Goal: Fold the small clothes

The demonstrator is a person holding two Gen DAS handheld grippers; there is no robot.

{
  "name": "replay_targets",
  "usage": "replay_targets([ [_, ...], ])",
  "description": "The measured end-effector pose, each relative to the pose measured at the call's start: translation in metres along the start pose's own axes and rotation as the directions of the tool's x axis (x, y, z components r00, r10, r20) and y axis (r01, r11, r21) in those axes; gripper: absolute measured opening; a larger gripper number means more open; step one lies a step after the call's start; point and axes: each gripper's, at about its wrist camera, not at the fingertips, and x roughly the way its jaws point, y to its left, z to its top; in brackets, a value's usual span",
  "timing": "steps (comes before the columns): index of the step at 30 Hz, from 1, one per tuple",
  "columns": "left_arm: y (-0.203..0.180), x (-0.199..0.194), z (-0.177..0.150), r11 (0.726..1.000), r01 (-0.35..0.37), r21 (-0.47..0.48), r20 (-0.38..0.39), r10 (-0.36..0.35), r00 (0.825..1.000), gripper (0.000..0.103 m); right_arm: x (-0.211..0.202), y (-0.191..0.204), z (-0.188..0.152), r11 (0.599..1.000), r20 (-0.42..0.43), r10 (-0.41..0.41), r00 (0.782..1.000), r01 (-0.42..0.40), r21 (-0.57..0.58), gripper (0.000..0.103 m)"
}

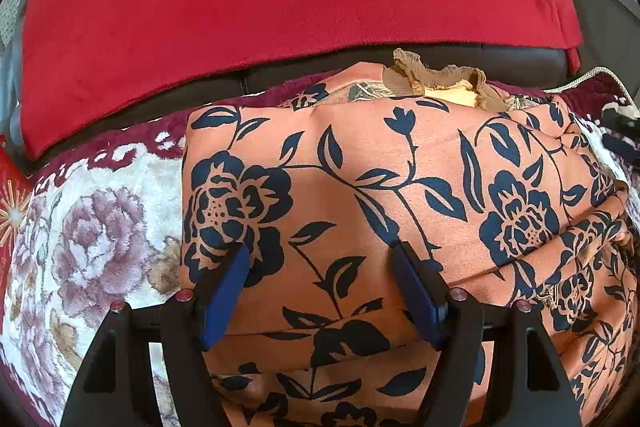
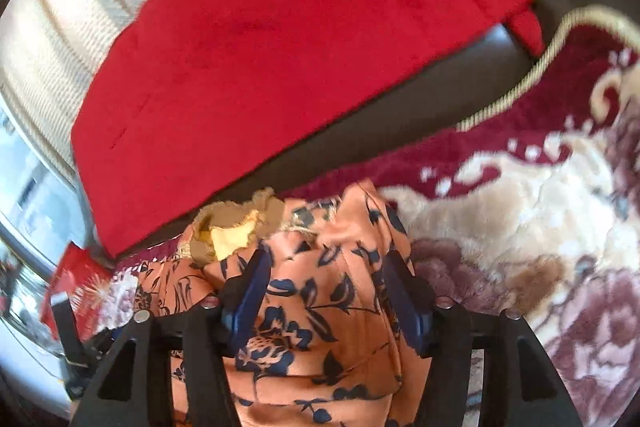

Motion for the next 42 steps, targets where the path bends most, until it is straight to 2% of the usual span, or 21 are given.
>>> replay_targets([
  [4, 0.001, 0.001, 0.000, 1.000, 0.005, -0.001, 0.003, -0.005, 1.000, 0.075, 0.038, -0.012, 0.012, 0.999, -0.082, 0.043, 0.996, -0.040, 0.034, 0.065],
  [7, 0.000, 0.001, 0.000, 1.000, 0.003, 0.006, 0.007, -0.003, 1.000, 0.075, 0.065, -0.006, 0.011, 1.000, -0.141, 0.023, 0.990, -0.022, 0.006, 0.066],
  [9, 0.000, 0.001, 0.000, 1.000, 0.004, 0.009, 0.009, -0.004, 1.000, 0.075, 0.074, -0.001, 0.009, 0.999, -0.141, 0.031, 0.989, -0.035, -0.023, 0.066],
  [11, 0.001, 0.001, 0.000, 1.000, 0.005, 0.006, 0.009, -0.005, 1.000, 0.075, 0.076, 0.010, 0.008, 0.997, -0.143, 0.023, 0.989, -0.034, -0.075, 0.049],
  [12, 0.000, 0.001, 0.000, 1.000, 0.005, 0.005, 0.009, -0.005, 1.000, 0.075, 0.073, 0.016, 0.007, 0.994, -0.137, 0.013, 0.990, -0.028, -0.104, 0.030],
  [13, 0.000, 0.000, 0.000, 1.000, 0.004, 0.002, 0.009, -0.004, 1.000, 0.075, 0.067, 0.027, 0.006, 0.988, -0.118, -0.008, 0.993, -0.010, -0.151, 0.021],
  [16, 0.001, -0.002, -0.001, 1.000, 0.002, -0.013, 0.010, -0.002, 1.000, 0.075, 0.044, 0.050, 0.006, 0.977, -0.037, -0.031, 0.999, 0.023, -0.214, 0.007],
  [18, 0.001, -0.004, -0.001, 1.000, -0.003, -0.019, 0.015, 0.003, 1.000, 0.075, 0.030, 0.054, 0.005, 0.973, 0.029, -0.030, 0.999, 0.036, -0.228, 0.005],
  [21, 0.001, -0.006, -0.001, 1.000, -0.006, -0.027, 0.021, 0.006, 1.000, 0.075, 0.019, 0.051, 0.010, 0.969, 0.116, -0.085, 0.990, 0.109, -0.221, 0.004],
  [24, 0.002, -0.007, -0.003, 1.000, -0.003, -0.029, 0.022, 0.004, 1.000, 0.075, 0.024, 0.029, 0.014, 0.986, 0.078, -0.065, 0.995, 0.076, -0.147, 0.004],
  [27, 0.002, -0.006, -0.002, 1.000, 0.001, -0.026, 0.019, -0.001, 1.000, 0.075, 0.029, 0.011, 0.016, 0.994, -0.029, 0.068, 0.997, -0.070, -0.089, 0.004],
  [30, 0.002, -0.006, -0.002, 1.000, 0.000, -0.022, 0.020, 0.000, 1.000, 0.075, 0.029, 0.002, 0.019, 0.994, -0.049, 0.108, 0.993, -0.109, -0.021, 0.005],
  [34, 0.002, -0.006, -0.002, 1.000, 0.001, -0.020, 0.022, -0.001, 1.000, 0.075, 0.034, -0.005, 0.021, 0.991, -0.076, 0.134, 0.988, -0.134, 0.004, 0.006],
  [37, 0.002, -0.006, -0.003, 1.000, 0.004, -0.015, 0.025, -0.003, 1.000, 0.075, 0.042, -0.008, 0.021, 0.993, -0.095, 0.119, 0.988, -0.119, 0.011, 0.006],
  [42, 0.003, -0.006, -0.005, 1.000, 0.011, -0.008, 0.030, -0.011, 0.999, 0.075, 0.031, -0.007, 0.024, 0.987, -0.050, 0.159, 0.986, -0.158, 0.022, 0.006],
])
